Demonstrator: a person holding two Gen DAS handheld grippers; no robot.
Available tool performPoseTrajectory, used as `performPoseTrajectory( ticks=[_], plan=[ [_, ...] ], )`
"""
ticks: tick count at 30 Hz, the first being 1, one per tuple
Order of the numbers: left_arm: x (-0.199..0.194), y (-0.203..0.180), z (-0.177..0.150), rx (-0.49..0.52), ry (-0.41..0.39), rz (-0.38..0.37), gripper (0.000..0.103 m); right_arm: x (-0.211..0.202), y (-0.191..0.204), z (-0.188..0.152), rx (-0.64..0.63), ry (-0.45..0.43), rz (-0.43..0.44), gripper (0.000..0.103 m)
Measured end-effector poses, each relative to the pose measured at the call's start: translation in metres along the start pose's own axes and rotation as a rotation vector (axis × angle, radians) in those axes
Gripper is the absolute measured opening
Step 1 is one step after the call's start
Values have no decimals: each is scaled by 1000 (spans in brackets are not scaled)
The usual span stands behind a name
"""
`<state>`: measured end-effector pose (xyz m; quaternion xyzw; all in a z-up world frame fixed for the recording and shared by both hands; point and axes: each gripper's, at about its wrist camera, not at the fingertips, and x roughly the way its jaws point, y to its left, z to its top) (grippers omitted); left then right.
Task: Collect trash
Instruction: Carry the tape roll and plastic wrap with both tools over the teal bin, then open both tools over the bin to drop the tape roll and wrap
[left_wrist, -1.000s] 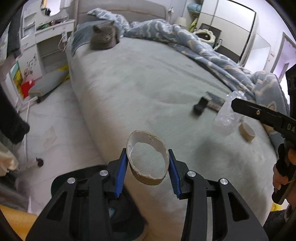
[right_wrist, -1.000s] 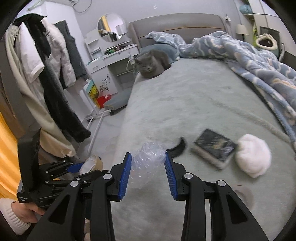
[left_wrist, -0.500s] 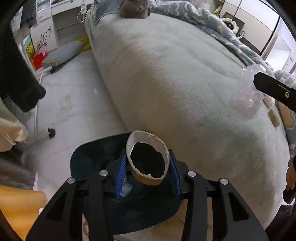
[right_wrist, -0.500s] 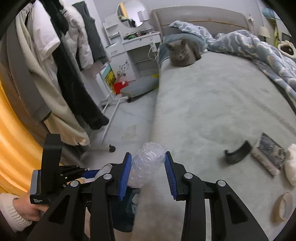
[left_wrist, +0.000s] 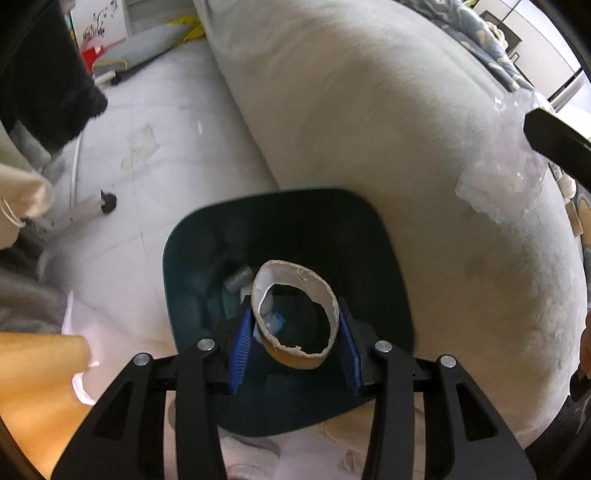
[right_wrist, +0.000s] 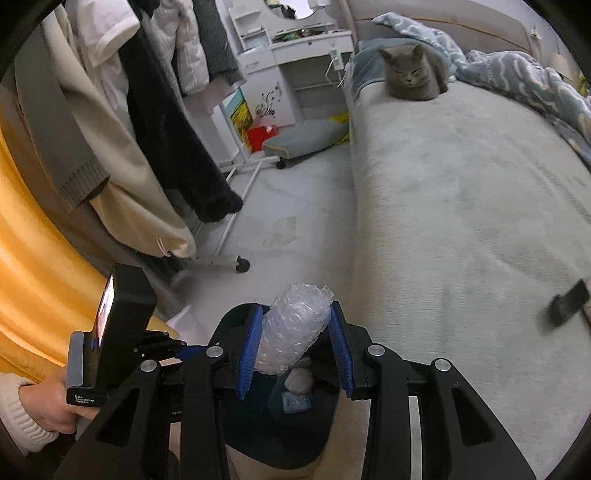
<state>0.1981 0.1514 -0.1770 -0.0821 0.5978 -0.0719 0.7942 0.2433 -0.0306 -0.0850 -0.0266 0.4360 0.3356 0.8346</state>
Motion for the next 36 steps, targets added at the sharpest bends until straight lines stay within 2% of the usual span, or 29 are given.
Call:
performPoseTrajectory(
  ticks=[5, 7, 11, 19, 28, 36],
  plan=[
    [5, 12, -8, -18, 47, -20, 47, 17, 9, 1, -10, 36, 1, 37],
    [6, 16, -10, -21, 54, -20, 54, 26, 12, 0, -10, 59, -1, 37],
    [0, 24, -13, -23, 46, -26, 62, 42, 17, -4, -15, 98, -7, 37],
    [-20, 33, -12, -29, -13, -36, 67, 76, 27, -15, -39, 176, -23, 37],
    [-37, 50, -7, -38, -89, -5, 68, 105, 34, -27, -51, 253, -38, 37],
    [-53, 67, -4, -65, -158, -6, 67, 125, 40, -38, -61, 312, -33, 37]
  ],
)
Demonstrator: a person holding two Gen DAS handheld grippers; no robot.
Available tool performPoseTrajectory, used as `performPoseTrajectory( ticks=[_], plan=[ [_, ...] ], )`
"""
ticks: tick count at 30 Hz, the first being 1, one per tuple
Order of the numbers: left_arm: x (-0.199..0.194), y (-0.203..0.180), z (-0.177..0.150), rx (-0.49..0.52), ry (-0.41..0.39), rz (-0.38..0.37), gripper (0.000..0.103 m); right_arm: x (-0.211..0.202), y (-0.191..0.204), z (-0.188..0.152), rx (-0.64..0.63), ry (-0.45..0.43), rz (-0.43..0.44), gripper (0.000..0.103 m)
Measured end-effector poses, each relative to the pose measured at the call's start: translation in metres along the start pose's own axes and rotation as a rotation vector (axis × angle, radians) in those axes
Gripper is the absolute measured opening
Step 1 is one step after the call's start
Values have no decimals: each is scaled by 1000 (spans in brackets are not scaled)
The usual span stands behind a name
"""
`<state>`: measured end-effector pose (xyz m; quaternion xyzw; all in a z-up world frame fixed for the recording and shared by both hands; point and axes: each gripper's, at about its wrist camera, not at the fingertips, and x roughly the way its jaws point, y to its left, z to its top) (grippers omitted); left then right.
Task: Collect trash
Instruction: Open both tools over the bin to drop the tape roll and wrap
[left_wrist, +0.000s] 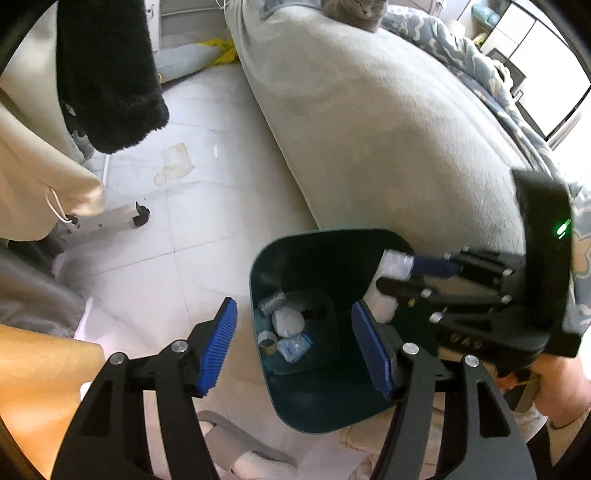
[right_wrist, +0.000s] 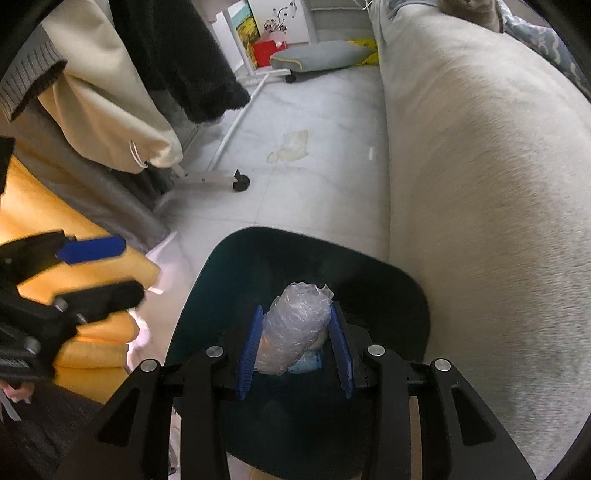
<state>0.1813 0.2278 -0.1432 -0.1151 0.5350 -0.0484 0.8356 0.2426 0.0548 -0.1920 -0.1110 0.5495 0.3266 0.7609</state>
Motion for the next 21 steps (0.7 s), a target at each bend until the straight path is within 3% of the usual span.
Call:
performPoseTrajectory(
  ticks=[15, 21],
  plan=[
    [-35, 3, 13, -1, -173, -40, 58, 31, 12, -13, -48, 133, 5, 39],
    [-54, -2, 22, -14, -257, -65, 56, 33, 18, -18, -57, 172, 8, 59]
  ],
)
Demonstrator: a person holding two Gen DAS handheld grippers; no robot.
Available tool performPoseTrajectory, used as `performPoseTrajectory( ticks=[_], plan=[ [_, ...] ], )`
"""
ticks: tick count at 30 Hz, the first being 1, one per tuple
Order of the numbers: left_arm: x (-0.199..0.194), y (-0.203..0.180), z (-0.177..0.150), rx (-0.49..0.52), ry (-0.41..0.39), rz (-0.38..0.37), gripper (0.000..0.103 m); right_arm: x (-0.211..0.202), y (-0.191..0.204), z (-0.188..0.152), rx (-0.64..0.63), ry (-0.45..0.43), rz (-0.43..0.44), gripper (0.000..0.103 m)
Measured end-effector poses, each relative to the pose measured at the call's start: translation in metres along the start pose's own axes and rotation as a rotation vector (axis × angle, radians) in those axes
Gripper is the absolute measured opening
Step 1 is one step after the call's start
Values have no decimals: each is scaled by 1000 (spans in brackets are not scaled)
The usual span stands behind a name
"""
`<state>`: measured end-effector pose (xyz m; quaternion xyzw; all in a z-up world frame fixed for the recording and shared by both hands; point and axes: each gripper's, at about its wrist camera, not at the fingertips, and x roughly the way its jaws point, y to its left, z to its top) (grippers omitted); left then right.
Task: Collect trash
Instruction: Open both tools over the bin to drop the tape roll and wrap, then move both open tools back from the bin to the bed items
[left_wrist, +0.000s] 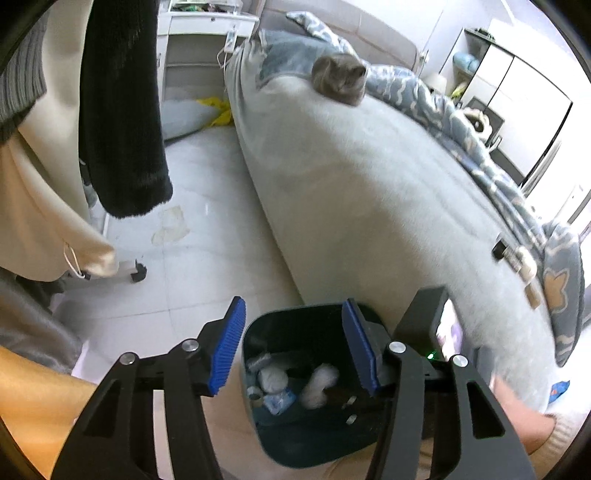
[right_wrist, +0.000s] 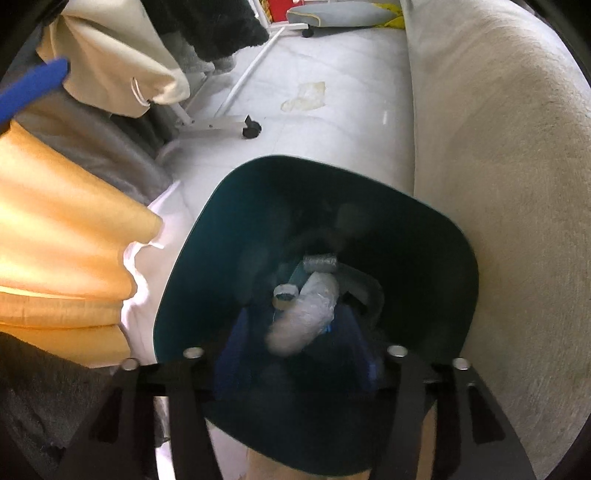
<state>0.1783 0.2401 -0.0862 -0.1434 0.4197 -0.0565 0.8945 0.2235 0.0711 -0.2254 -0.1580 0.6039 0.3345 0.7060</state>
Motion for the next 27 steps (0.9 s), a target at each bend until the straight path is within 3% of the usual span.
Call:
performPoseTrajectory(
  ticks=[11, 17, 27],
  plan=[
    [-26, -28, 22, 25, -135, 4, 55, -40, -3, -9, -15, -73, 10, 67],
    [-28, -49, 30, 48, -163, -5, 55, -79, -14, -8, 5, -173, 30, 69],
    [-38, -99, 41, 105, -220, -60, 59, -137, -52, -20, 58, -334, -11, 71]
  ],
)
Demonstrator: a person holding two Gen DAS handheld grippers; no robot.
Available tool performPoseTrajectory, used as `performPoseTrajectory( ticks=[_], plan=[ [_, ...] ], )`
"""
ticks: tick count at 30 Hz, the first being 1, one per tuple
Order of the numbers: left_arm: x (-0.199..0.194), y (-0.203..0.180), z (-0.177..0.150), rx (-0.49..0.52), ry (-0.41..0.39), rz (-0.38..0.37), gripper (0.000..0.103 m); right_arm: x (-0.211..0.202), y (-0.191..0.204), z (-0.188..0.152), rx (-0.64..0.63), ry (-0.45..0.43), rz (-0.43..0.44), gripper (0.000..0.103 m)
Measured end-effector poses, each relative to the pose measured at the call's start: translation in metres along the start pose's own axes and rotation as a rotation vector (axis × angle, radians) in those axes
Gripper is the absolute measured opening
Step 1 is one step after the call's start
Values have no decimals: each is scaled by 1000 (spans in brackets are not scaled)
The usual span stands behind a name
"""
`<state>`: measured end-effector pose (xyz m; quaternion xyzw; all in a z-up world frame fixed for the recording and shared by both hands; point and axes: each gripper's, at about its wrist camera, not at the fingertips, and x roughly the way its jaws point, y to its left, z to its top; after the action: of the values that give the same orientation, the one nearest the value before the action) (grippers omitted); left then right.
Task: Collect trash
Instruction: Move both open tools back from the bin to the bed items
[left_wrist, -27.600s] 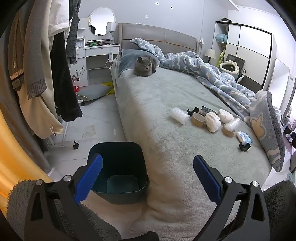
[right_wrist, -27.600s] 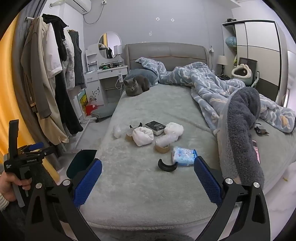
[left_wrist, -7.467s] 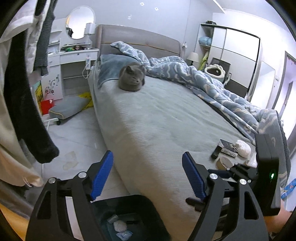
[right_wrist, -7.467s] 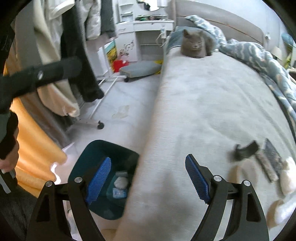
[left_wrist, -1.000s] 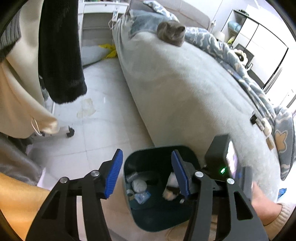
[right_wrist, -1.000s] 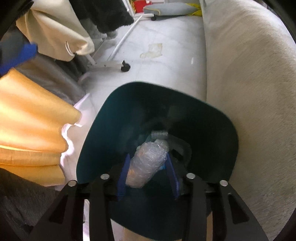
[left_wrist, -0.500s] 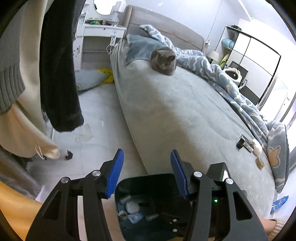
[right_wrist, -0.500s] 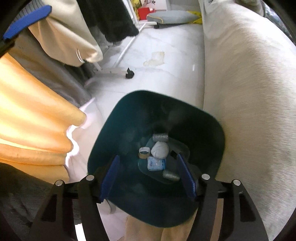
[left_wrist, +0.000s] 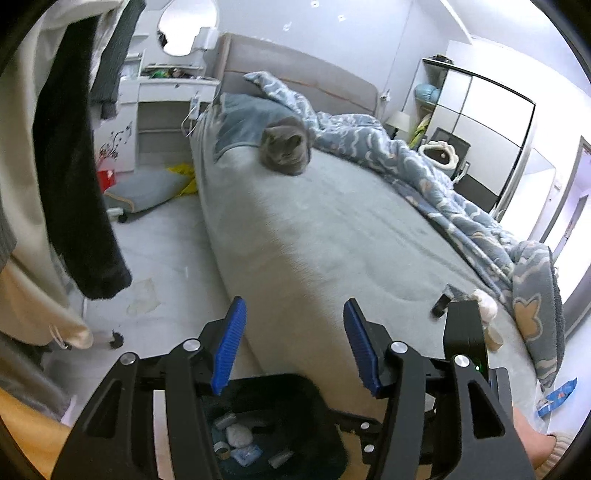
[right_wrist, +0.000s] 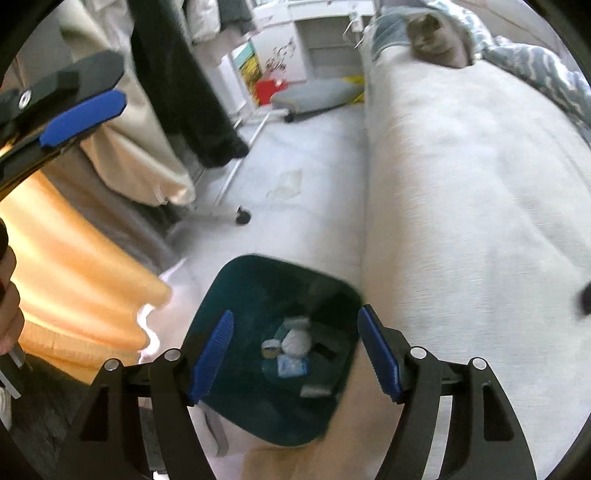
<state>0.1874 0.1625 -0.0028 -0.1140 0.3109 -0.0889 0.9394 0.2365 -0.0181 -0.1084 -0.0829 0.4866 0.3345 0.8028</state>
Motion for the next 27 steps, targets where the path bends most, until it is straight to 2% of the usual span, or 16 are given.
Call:
performPoseTrajectory(
  ticks=[8, 14, 18, 27],
  plan=[
    [15, -40, 4, 68, -8, -13, 63, -39, -42, -1, 18, -118, -78, 73],
    [30, -66, 2, 114, 3, -33, 68, -59, -62, -3, 28, -163, -127, 74],
    [41, -82, 3, 137, 6, -76, 72, -68, -77, -3, 29, -186, -176, 74],
    [74, -115, -1, 189, 59, -110, 73, -94, -123, -10, 79, -222, -222, 75]
  ],
)
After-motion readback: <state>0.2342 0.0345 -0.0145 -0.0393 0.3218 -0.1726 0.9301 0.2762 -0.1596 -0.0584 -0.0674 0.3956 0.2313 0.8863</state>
